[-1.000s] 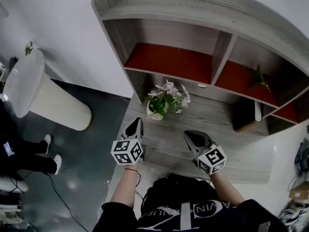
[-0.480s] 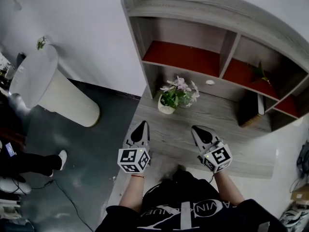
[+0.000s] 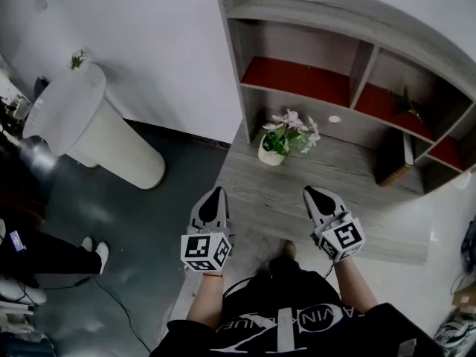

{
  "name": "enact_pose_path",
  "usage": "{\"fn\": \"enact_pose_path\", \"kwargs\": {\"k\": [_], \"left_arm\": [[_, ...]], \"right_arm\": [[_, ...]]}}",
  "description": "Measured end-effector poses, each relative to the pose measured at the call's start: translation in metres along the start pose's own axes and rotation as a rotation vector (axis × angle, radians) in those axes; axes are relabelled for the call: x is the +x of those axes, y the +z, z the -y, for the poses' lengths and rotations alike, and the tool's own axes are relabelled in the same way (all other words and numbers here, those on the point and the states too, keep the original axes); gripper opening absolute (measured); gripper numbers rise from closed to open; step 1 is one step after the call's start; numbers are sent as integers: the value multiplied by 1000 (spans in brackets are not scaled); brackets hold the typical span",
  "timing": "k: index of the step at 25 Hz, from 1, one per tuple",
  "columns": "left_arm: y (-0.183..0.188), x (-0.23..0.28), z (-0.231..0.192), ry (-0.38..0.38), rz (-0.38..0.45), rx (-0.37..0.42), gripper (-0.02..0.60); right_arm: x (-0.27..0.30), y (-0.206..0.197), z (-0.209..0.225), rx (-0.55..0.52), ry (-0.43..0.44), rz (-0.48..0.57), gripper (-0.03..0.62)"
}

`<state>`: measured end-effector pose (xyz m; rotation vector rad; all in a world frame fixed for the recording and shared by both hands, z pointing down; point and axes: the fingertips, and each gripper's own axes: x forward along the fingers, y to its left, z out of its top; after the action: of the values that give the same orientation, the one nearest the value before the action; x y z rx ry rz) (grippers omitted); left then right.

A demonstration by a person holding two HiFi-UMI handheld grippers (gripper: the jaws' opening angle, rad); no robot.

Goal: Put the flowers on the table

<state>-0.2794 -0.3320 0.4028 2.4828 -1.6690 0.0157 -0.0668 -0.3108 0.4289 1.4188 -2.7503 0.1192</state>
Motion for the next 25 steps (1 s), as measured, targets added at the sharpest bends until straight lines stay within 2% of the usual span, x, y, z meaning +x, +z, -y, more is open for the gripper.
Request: {"fn": "enact_pose_path", "kwargs": {"k": [6,11,25], "left_arm": [[14,-25,-10,26,41,36,3],[17,-38,-13,20,66,34,3],[21,-52,-16,46,86,44,3]], "right_arm": [[-2,10,-16,-7,-13,30,9],[-5,17,-28,0,-6,61,9],[-17,20,-32,-6,-43,44,9]]}}
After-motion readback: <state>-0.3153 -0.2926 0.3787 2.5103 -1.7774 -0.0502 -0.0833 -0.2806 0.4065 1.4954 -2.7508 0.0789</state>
